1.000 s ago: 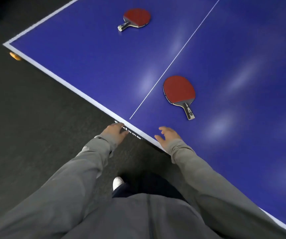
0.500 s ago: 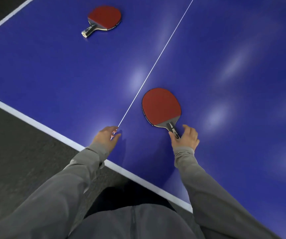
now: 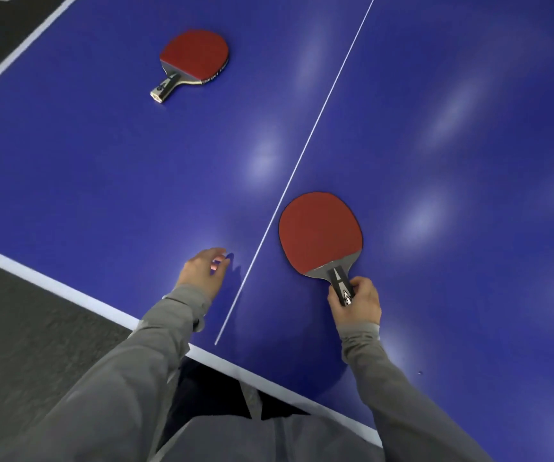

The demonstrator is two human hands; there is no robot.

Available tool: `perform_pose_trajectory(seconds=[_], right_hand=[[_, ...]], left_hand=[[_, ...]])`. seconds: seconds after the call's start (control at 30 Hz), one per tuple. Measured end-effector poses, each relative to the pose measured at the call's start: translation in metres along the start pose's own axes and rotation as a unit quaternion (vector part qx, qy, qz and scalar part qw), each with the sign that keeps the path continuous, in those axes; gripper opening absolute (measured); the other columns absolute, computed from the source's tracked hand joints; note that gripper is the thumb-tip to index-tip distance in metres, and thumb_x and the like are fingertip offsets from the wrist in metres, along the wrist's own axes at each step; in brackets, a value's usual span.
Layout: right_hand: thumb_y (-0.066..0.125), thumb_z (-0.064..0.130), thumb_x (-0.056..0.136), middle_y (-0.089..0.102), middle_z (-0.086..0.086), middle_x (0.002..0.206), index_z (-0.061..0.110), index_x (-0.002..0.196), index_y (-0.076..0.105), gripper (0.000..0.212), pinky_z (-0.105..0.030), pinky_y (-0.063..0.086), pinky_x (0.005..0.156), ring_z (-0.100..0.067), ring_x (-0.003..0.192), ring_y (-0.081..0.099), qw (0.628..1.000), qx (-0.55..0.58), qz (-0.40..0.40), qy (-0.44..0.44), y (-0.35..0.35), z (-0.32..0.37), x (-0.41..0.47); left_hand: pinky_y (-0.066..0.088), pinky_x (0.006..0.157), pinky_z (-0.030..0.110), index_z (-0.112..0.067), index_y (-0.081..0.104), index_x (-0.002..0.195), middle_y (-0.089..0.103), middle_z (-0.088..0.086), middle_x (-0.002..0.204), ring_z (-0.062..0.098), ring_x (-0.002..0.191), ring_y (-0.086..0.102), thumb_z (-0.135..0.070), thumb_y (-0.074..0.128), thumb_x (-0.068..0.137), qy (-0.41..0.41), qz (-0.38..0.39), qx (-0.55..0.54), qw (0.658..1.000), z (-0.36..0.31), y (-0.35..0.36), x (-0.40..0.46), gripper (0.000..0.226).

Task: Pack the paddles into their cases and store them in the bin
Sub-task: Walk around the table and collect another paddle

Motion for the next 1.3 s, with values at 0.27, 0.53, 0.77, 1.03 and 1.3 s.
perform_pose_trajectory(seconds=[0.27,0.53,0.77,1.03,1.3], right_hand=[[0.072,0.025,0.074,0.055,0.000,0.075,0.019,0.080,0.044,0.030,-0.029,0.037,0.065,-0.026,0.073,0.053,0.992,0.065,-0.084,0.068,0.032,0.084,-0.002],[0.072,0.027,0.074,0.053,0.002,0.079,0.018,0.084,0.044,0.031,-0.028,0.035,0.069,-0.022,0.073,0.051,0.961,0.091,-0.197,0.174,0.089,0.170,0.013],[0.071,0.032,0.075,0.055,0.000,0.077,0.018,0.086,0.044,0.032,-0.029,0.036,0.069,-0.023,0.073,0.053,0.935,0.093,-0.250,0.234,0.124,0.213,0.039],[0.058,0.048,0.062,0.052,0.006,0.069,0.017,0.084,0.047,0.040,-0.028,0.034,0.068,-0.021,0.068,0.051,0.914,0.101,-0.290,0.264,0.139,0.234,0.059],[0.061,0.047,0.065,0.053,0.004,0.070,0.013,0.086,0.051,0.041,-0.028,0.034,0.068,-0.022,0.068,0.052,0.915,0.090,-0.293,0.263,0.135,0.237,0.061]], left_hand=[[0.045,0.081,0.029,-0.008,0.059,0.120,0.063,0.014,0.112,0.029,0.089,0.063,-0.015,0.058,0.090,0.045,-0.053,-0.033,0.997,0.002,-0.086,0.114,0.031],[0.046,0.088,0.033,-0.012,0.047,0.129,0.044,0.007,0.130,0.026,0.106,0.056,-0.032,0.065,0.085,0.082,-0.085,-0.038,0.992,0.000,-0.159,0.282,0.052],[0.039,0.094,0.045,-0.010,0.040,0.130,0.040,0.011,0.132,0.032,0.121,0.040,-0.043,0.072,0.074,0.067,-0.060,0.028,0.996,-0.012,-0.155,0.380,0.072],[0.044,0.080,0.041,-0.010,0.052,0.107,0.059,0.012,0.107,0.035,0.101,0.054,-0.037,0.068,0.075,0.085,-0.053,0.111,0.989,-0.027,-0.141,0.427,0.046],[0.055,0.070,0.041,-0.023,0.048,0.090,0.056,-0.004,0.078,0.035,0.076,0.066,-0.028,0.067,0.071,-0.006,-0.016,-0.107,0.994,-0.035,-0.136,0.405,0.027]])
Point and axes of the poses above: each hand's wrist, its own x-axis towards the middle knuckle, its own y-axis out of the palm, z = x × y, the point moved 4 cm from there along x, towards the middle knuckle
